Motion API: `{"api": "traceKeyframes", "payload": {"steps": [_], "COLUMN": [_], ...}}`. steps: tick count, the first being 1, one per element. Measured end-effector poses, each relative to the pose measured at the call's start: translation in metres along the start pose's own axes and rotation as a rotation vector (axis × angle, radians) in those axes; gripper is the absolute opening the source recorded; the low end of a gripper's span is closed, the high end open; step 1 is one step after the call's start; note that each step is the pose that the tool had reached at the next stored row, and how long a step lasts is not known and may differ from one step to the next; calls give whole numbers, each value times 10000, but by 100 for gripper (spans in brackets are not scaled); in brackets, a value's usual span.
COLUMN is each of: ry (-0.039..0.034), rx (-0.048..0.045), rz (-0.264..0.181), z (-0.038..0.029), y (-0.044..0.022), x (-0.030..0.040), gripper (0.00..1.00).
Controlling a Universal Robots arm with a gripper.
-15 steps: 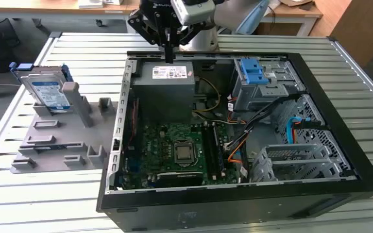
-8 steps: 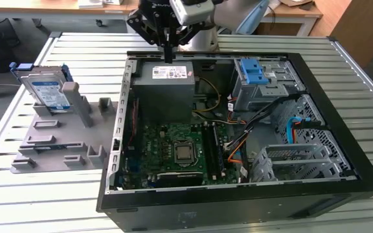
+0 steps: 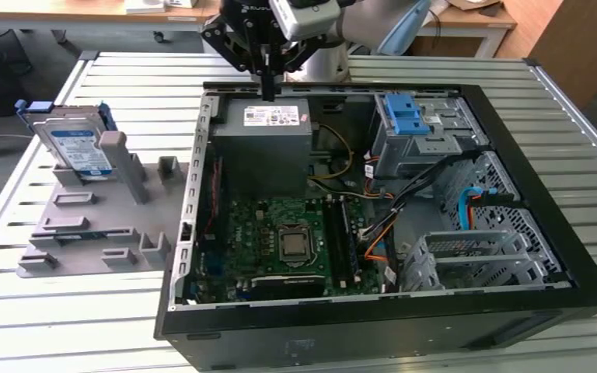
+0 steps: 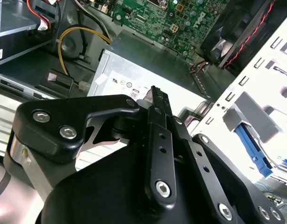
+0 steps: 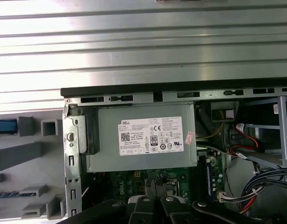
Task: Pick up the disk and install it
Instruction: 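Reach for the disk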
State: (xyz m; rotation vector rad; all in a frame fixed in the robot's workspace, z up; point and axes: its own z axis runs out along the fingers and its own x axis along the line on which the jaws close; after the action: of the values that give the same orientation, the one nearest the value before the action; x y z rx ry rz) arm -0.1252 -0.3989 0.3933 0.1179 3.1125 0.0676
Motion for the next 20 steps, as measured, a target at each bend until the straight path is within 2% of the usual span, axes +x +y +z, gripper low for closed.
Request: {"api": "traceKeyframes", "payload": {"steps": [15,20], "ry": [0,0], "rx": [0,0], "rz": [0,1], "z": [1,3], "y": [-3,-5], "x": [32,63], "gripper": [11,11]}}
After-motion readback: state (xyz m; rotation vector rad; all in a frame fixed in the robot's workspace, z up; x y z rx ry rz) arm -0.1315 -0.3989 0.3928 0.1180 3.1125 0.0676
